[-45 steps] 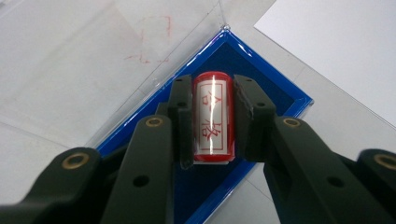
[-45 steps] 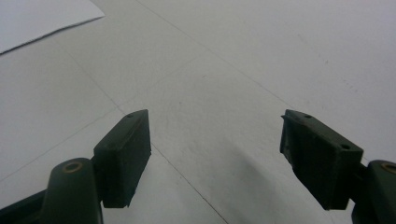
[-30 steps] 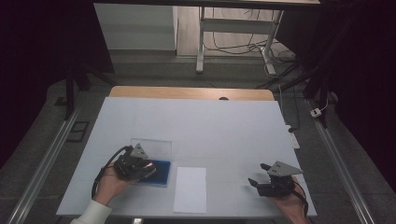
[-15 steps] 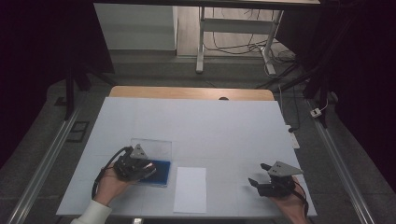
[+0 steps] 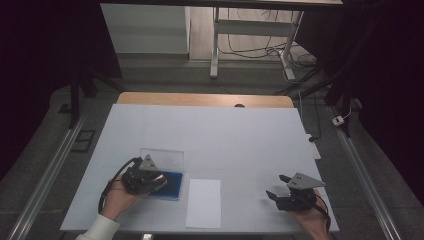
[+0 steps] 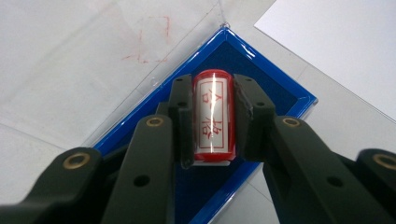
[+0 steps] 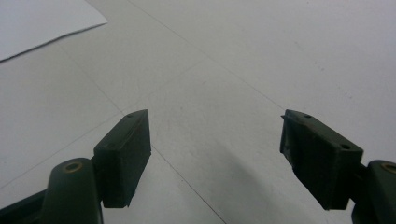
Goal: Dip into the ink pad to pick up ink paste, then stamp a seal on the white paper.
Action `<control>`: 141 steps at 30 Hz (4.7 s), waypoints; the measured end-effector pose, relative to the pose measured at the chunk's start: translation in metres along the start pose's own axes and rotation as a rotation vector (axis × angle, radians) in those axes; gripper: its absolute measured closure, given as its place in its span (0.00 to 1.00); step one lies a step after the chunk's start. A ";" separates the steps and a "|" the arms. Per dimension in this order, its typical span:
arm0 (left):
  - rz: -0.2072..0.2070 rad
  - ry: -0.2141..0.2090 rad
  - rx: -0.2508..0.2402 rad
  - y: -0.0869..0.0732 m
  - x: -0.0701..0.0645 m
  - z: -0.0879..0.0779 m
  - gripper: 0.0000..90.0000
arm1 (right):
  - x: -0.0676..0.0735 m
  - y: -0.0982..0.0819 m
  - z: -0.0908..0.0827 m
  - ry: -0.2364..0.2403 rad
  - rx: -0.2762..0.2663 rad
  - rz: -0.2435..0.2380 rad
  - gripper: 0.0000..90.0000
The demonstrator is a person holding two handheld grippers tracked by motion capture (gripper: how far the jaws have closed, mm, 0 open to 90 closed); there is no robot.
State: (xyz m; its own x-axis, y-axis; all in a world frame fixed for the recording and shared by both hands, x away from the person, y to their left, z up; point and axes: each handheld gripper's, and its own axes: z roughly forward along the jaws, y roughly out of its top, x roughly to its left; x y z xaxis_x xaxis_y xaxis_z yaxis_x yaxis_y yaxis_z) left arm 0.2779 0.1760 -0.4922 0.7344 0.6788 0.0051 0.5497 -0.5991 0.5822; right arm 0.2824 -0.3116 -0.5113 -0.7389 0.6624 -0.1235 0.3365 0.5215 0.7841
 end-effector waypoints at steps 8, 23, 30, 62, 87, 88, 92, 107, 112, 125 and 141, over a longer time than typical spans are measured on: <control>0.021 0.013 -0.011 0.002 -0.001 -0.006 0.79 | 0.000 0.000 0.000 -0.003 -0.001 -0.003 0.27; -0.019 -0.001 -0.103 -0.002 0.006 -0.026 0.79 | 0.000 0.001 -0.002 -0.015 -0.004 -0.009 0.27; -0.026 0.004 -0.171 -0.003 0.008 -0.044 0.79 | -0.001 0.000 -0.001 -0.008 -0.004 -0.004 0.27; -0.013 -0.039 -0.340 0.012 -0.008 -0.070 0.79 | -0.001 0.001 0.003 0.004 0.005 -0.007 0.27; 0.056 -0.083 -0.326 0.034 -0.028 -0.055 0.79 | 0.000 0.000 0.002 -0.002 0.008 -0.009 0.27; 0.060 -0.087 -0.324 0.036 -0.029 -0.054 0.79 | 0.000 0.000 0.002 -0.002 0.008 -0.008 0.27; 0.074 -0.095 -0.319 0.040 -0.033 -0.051 0.79 | 0.000 0.000 0.003 0.000 0.007 -0.010 0.27; 0.106 -0.140 -0.297 0.055 -0.048 -0.037 0.78 | 0.000 0.000 0.002 -0.002 0.009 -0.012 0.27; 0.133 -0.174 -0.279 0.066 -0.054 -0.028 0.78 | 0.000 0.000 0.002 -0.004 0.013 -0.009 0.27; 0.162 -0.203 -0.225 0.077 -0.065 -0.009 0.78 | 0.000 0.000 0.001 -0.006 0.008 -0.006 0.27; 0.197 -0.222 -0.120 0.076 -0.078 0.021 0.78 | -0.001 -0.001 0.002 -0.004 0.014 -0.008 0.27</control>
State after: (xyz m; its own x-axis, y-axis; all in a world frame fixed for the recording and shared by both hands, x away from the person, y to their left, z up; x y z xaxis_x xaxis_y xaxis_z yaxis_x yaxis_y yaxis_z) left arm 0.2708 0.0680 -0.4656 0.8982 0.4375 -0.0426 0.3471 -0.6465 0.6794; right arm 0.2835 -0.3118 -0.5133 -0.7394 0.6601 -0.1325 0.3384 0.5344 0.7745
